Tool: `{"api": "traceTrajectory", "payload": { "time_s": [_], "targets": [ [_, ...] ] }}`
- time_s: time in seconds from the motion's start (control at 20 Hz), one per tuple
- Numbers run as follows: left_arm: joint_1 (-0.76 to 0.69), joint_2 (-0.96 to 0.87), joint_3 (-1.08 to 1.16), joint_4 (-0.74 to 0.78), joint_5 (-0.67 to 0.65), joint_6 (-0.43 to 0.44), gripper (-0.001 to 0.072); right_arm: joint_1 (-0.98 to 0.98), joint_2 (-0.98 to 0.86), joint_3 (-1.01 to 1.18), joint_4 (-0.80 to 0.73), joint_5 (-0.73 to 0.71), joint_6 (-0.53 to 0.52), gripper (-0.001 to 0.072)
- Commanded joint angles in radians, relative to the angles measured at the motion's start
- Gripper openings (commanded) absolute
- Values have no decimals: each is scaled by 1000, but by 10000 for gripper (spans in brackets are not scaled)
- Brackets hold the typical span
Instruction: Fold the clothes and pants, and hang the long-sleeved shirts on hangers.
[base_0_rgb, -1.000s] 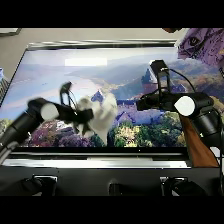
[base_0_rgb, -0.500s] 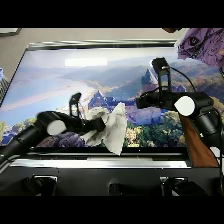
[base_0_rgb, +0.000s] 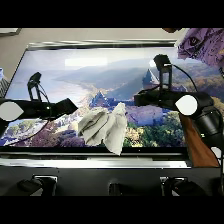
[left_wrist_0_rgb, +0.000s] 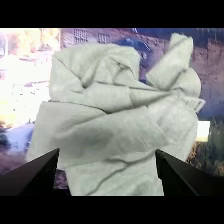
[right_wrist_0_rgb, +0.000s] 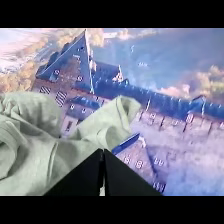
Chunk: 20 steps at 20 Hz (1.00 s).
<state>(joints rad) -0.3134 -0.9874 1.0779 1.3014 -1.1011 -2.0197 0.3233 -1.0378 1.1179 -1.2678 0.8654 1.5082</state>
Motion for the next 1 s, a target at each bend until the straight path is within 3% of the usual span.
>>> {"api": "traceTrajectory", "payload": {
  "time_s": [0.0,0.15,0.25,0.35,0.45,0.7,0.95],
  "targets": [
    [60,9,3,0,-10,17,704,-60,2,-10,-102,139,222,169],
    [61,6,3,0,-10,16,704,-264,-5,-137,5,187,245,380],
    [61,5,3,1,-10,17,704,-377,-40,-241,251,180,81,442],
    [61,5,3,12,-10,17,704,-419,-124,-270,531,193,-122,458],
    [61,5,3,32,-10,16,704,-407,-237,-270,715,207,-256,458],
    [61,5,3,42,-10,16,704,-298,-462,-270,744,261,-349,484],
    [68,4,3,45,-27,5,705,-201,-484,-270,745,146,-341,480]
  ]
}}
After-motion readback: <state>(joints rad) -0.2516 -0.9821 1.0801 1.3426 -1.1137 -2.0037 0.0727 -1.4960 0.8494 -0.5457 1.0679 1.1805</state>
